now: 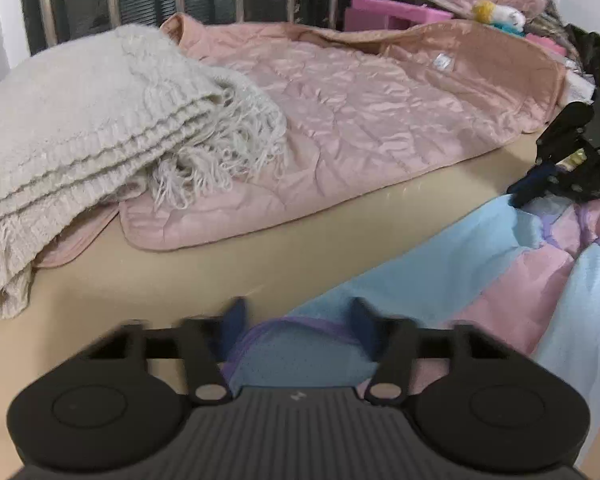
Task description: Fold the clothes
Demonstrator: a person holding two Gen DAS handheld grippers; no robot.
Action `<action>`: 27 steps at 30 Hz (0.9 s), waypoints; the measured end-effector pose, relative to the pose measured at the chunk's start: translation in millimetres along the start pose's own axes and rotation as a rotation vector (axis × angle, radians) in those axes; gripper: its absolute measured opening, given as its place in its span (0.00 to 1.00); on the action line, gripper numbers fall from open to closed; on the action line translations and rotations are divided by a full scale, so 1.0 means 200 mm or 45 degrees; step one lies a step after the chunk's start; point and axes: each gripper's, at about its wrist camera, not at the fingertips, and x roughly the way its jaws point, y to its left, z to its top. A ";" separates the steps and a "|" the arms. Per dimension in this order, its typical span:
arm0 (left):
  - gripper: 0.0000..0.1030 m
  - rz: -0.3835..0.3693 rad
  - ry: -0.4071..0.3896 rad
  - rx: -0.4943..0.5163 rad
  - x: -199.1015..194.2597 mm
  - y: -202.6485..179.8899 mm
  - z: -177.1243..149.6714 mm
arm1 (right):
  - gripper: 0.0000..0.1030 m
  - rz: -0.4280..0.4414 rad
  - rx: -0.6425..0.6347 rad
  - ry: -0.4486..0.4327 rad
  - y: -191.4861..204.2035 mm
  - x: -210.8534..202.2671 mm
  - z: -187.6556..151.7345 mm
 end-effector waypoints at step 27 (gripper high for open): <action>0.53 0.197 -0.254 0.155 -0.44 -0.38 -0.31 | 0.31 -0.315 -0.145 -0.155 0.10 -0.49 -0.28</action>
